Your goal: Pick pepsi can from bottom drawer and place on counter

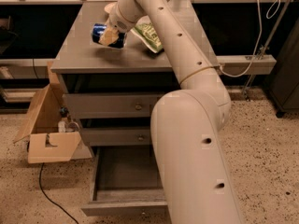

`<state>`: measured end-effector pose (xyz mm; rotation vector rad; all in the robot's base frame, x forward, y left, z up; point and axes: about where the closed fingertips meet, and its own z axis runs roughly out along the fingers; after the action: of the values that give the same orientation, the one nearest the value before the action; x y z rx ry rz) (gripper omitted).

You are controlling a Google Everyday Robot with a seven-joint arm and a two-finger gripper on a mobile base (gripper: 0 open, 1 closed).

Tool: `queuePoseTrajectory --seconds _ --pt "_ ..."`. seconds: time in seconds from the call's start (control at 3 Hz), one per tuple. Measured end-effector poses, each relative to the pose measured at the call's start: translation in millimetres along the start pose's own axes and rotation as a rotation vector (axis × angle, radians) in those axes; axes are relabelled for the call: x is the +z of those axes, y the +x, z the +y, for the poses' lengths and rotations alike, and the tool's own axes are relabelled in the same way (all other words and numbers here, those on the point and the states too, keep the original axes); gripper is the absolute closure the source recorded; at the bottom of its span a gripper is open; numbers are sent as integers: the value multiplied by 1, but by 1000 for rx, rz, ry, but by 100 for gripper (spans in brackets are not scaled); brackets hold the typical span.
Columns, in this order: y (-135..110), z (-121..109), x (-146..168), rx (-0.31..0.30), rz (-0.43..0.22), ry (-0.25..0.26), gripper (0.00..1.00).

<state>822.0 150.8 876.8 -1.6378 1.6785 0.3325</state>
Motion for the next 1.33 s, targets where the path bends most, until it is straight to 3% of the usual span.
queuePoseTrajectory --seconds 0.67,1.0,1.33 --pt "1 -5 6 12 -15 -6 12" --pt "2 -10 -3 15 -32 8 0" --pt "4 -16 -24 19 -53 41 0"
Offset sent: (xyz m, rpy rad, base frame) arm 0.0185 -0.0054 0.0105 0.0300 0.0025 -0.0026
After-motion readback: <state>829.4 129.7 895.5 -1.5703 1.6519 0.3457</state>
